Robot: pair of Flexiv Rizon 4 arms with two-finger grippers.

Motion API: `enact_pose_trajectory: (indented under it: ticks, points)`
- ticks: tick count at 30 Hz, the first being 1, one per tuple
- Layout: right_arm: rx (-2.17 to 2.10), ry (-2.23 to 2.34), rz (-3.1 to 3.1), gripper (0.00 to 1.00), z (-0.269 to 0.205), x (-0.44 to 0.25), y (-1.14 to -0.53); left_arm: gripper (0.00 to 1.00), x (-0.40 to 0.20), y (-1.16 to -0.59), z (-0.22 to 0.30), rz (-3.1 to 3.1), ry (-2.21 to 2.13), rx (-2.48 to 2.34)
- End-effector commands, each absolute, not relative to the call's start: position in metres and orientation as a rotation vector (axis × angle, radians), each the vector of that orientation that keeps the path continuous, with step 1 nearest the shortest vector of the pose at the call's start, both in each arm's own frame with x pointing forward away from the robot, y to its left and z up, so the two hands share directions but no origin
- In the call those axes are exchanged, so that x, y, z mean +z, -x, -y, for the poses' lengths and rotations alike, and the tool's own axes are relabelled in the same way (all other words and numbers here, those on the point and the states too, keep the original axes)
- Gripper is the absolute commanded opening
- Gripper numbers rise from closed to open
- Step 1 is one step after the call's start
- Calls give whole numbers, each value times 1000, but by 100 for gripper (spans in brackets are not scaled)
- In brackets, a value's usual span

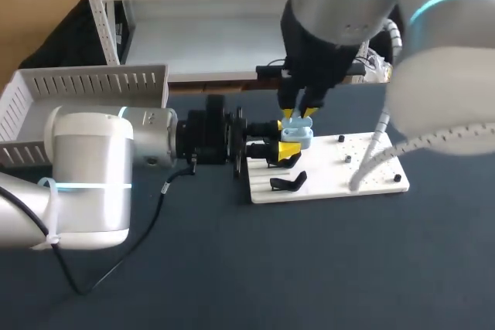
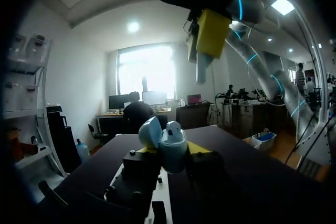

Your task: Pick up each earbud case from the left stands, insert the matching earbuds, close the lid, and place the case in the box.

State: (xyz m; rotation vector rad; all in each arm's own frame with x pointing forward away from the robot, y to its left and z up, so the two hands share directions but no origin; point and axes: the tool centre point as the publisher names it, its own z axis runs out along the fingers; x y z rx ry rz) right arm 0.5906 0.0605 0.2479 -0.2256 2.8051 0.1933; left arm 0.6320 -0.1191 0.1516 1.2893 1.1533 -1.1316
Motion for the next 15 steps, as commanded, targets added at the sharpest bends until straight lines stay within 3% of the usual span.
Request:
enact_pose_trajectory:
  ticks: [1,15]
  points:
    - [177,238,-2846,0,-69,244,-602,0,151,-631,120,-1153,-1285,-1127]
    - [172,261,-2888,0,-66,230,-609,0,151,-631,120,-1153,-1285,-1127]
